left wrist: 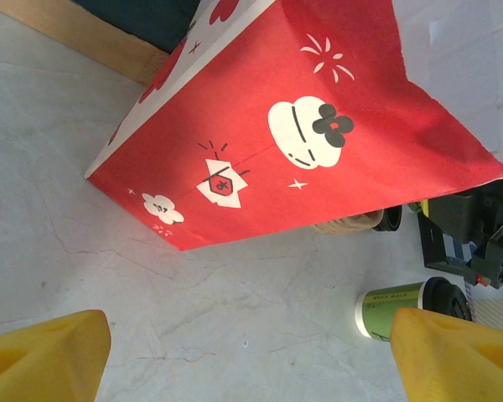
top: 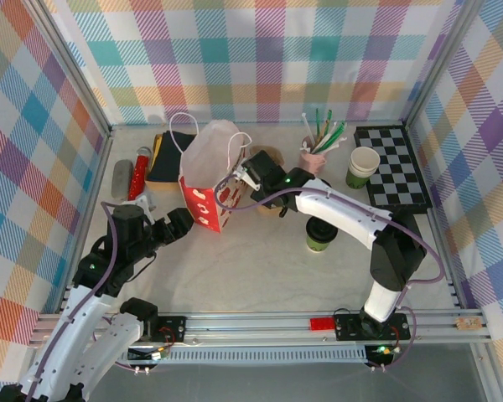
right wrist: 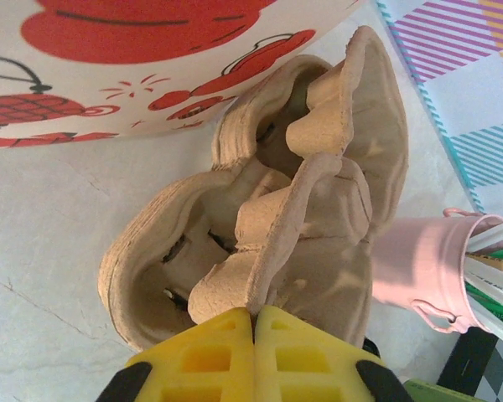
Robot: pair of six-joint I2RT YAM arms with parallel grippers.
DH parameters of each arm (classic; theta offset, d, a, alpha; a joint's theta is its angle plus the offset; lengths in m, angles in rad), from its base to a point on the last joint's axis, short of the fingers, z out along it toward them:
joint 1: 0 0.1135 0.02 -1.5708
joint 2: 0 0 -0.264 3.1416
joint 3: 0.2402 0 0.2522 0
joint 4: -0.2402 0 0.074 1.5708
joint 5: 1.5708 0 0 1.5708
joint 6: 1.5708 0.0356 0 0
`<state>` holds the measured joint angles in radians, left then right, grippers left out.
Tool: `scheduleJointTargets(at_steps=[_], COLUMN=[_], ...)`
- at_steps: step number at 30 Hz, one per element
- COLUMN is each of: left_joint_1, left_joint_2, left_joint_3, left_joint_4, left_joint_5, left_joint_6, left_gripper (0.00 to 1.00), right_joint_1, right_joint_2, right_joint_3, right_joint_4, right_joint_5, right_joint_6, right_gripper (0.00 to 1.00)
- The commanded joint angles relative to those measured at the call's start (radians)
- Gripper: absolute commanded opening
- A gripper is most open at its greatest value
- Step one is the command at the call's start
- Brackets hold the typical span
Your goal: Pack the takeout coffee
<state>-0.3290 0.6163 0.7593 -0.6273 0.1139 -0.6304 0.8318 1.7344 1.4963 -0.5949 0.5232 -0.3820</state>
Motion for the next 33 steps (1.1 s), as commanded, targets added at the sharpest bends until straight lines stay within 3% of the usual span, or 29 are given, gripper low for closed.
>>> scheduleJointTargets(at_steps=[1,9,26,33], left_joint_1=[0.011,0.011,0.011,0.011], left_joint_2=[-0.017,-0.017,-0.015,-0.016], left_joint_3=[0.006,0.007,0.012,0.013], left_joint_4=[-0.014,-0.012,-0.016,-0.019], left_joint_5=[-0.011,-0.011,-0.022,-0.026], left_joint_6=[0.019,0.018,0.023,0.025], left_gripper=[0.86,0.86,0.86,0.86], right_joint_1=[0.007,0.033,0.114,0.136], right_joint_2=[-0.02,-0.054,-0.073,-0.047], right_joint_3=[0.044,0.01,-0.127,-0.096], right_joint_4=[0.008,0.005,-0.047,-0.107], right_joint_5=[0.027,0.109,0.119,0.085], right_joint_6=[0.008,0.002,0.139,0.156], right_gripper=[0.0,0.0,0.01,0.25])
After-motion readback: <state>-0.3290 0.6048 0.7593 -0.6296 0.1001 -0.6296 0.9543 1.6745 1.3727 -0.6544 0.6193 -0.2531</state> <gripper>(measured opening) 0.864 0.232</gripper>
